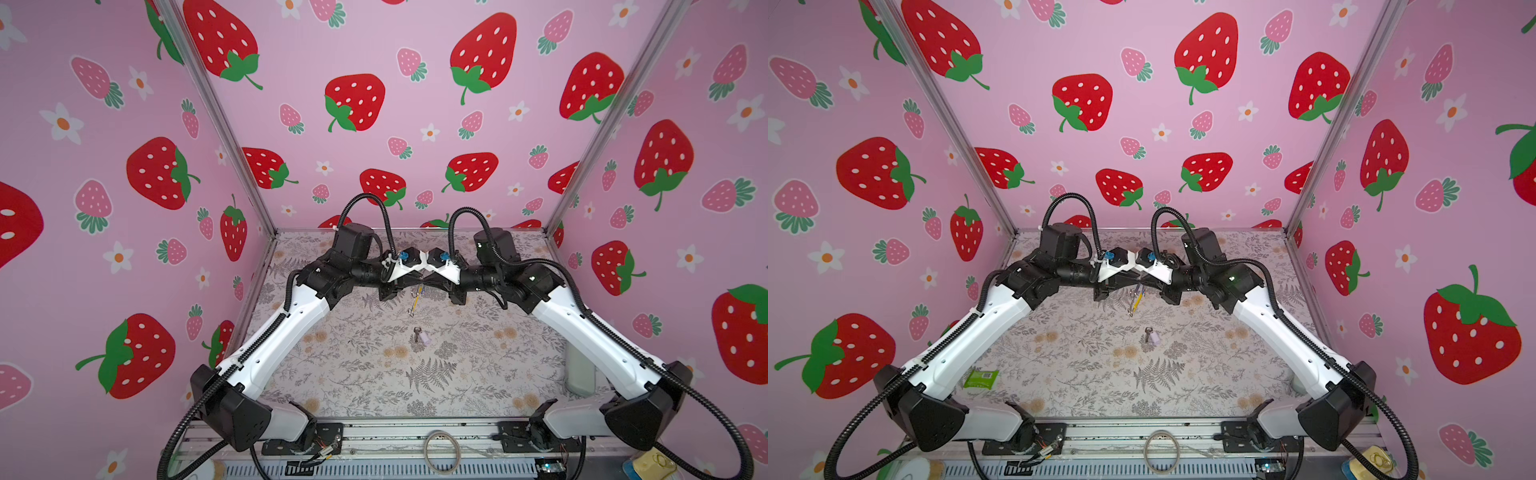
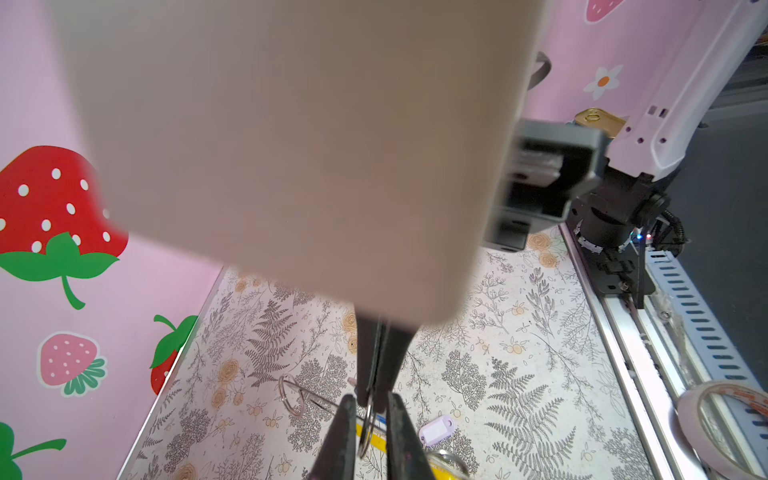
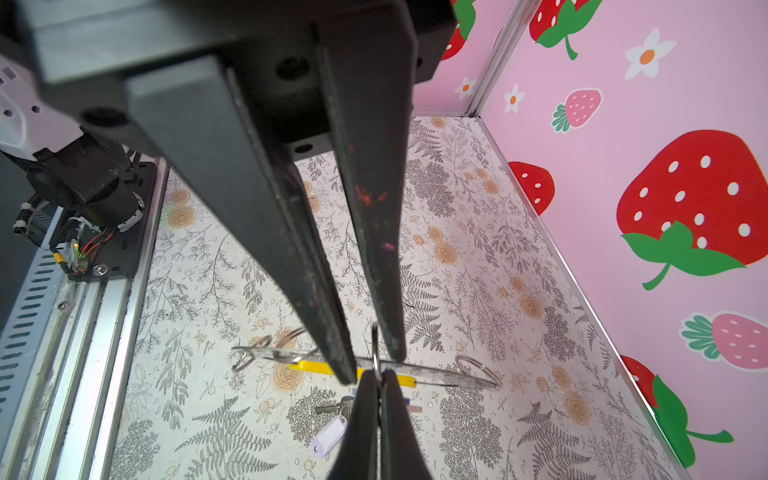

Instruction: Put the keys on the keyring

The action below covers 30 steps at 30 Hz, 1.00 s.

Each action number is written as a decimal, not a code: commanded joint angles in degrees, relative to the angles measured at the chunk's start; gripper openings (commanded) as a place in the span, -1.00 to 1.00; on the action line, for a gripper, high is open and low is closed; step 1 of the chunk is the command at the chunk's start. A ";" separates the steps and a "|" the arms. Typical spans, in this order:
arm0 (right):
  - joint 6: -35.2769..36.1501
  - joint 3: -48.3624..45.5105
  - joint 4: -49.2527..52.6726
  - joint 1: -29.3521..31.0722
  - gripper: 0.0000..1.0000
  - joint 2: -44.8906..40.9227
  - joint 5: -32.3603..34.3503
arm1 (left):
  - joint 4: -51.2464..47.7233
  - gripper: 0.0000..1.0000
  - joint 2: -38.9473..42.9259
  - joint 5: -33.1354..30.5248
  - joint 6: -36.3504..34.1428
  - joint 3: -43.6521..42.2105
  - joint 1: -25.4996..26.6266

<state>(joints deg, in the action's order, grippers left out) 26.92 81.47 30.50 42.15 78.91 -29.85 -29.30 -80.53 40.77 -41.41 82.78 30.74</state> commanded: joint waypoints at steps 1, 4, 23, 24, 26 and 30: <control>0.77 2.05 -2.63 0.82 -1.00 -1.28 -2.24 | -1.92 -0.67 -1.47 -0.32 -1.22 1.85 0.35; 0.68 1.70 -3.39 0.81 -1.00 -1.77 -2.50 | -1.94 -0.80 -1.38 0.10 -1.31 1.72 0.35; -0.78 -2.80 -9.18 0.47 -0.86 -4.88 -2.85 | 11.61 -1.00 2.21 12.39 9.24 -3.67 -3.56; -0.96 -3.13 -9.53 0.38 -0.79 -5.04 -2.85 | 12.39 -1.00 2.22 12.56 9.75 -3.93 -3.58; -1.25 -3.88 -10.33 0.05 -0.64 -5.47 -2.56 | 14.08 -1.00 2.42 13.12 10.98 -4.67 -3.66; -1.86 -5.07 -11.25 -0.57 -0.44 -6.17 -1.95 | 18.66 -1.00 3.04 13.83 13.88 -6.26 -3.85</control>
<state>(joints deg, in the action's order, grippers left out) 25.28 77.38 21.43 42.04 74.17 -30.70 -16.16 -79.00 51.86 -30.17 77.30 27.24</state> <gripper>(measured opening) 0.276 0.044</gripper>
